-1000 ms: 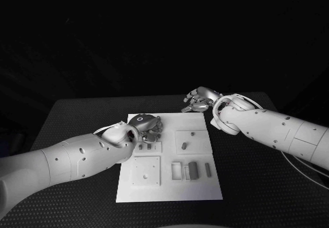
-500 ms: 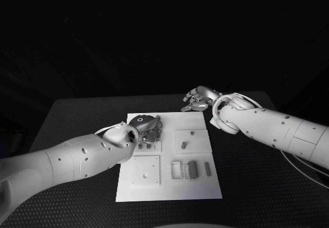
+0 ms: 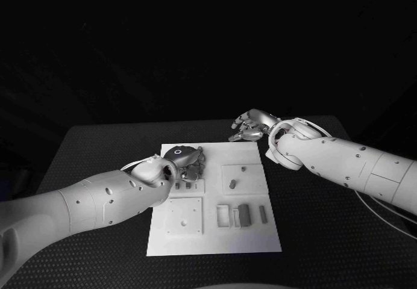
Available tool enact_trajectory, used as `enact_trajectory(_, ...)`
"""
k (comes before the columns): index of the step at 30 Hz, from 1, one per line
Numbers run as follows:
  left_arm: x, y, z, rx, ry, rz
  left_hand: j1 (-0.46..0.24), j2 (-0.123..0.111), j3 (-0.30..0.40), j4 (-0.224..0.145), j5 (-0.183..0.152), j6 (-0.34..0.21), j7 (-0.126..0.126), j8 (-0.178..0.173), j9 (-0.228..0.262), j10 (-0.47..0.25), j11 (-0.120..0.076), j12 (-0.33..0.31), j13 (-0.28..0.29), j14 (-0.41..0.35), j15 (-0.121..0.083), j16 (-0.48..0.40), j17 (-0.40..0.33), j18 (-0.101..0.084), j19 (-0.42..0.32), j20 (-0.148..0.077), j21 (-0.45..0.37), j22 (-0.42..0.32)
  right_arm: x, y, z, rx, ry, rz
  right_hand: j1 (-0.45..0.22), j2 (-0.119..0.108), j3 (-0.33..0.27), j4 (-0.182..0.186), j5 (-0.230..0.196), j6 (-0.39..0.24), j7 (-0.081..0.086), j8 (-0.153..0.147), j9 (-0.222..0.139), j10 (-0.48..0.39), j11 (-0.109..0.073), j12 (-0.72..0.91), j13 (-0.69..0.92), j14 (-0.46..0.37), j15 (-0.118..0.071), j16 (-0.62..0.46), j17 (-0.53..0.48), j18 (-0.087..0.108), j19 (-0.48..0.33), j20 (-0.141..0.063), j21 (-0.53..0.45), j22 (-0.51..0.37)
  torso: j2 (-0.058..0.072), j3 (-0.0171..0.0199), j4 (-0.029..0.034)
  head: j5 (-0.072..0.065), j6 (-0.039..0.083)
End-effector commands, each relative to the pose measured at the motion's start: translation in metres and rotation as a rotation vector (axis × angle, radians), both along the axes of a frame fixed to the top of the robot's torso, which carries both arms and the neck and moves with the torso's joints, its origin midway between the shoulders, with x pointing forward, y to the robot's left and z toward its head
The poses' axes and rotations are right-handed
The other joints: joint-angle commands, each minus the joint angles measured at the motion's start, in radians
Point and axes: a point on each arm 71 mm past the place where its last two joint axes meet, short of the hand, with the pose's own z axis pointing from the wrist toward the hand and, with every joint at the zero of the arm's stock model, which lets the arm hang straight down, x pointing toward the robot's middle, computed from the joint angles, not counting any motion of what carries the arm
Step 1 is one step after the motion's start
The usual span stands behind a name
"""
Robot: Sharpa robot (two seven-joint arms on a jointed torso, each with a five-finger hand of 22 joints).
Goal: Assemble the parts on the task board
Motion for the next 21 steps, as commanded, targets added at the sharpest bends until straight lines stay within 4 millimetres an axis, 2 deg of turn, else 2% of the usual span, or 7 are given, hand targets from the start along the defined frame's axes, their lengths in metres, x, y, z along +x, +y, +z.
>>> enact_trajectory(1,-0.0021,-0.0037,-0.0024,-0.003,0.015,-0.012,-0.001,0.011,0.007,0.002,-0.004,0.002,0.002,0.004,-0.002,0.009,-0.001,0.001,-0.002,0.007,-0.002,0.007,-0.002,0.107,0.005,-0.005,0.003,0.025,-0.0006,0.0018,0.0000,-0.001,0.001,0.014,-0.007,-0.001,0.005,0.000,0.002,0.000,0.006,0.002,-0.001,0.002,0.002,-0.007,0.001,-0.009,-0.001,-0.005,0.002,0.044,0.000,-0.009,-0.005,0.016,0.000,-0.0004,0.0007,-0.003,0.001)
enact_trajectory(21,-0.0014,-0.0039,-0.0046,0.021,0.032,-0.002,-0.007,0.020,0.012,-0.001,-0.004,0.040,-0.006,0.022,-0.001,0.061,-0.018,0.014,0.007,0.020,-0.019,0.013,-0.006,0.104,0.008,-0.016,0.025,0.024,-0.0006,0.0019,-0.0001,-0.001,0.003,0.014,-0.008,-0.001,0.005,0.000,0.002,0.000,0.006,0.002,-0.002,0.002,0.002,-0.007,0.002,-0.009,-0.001,-0.005,0.002,0.044,0.000,-0.009,-0.005,0.016,0.000,-0.0006,0.0005,-0.002,-0.001)
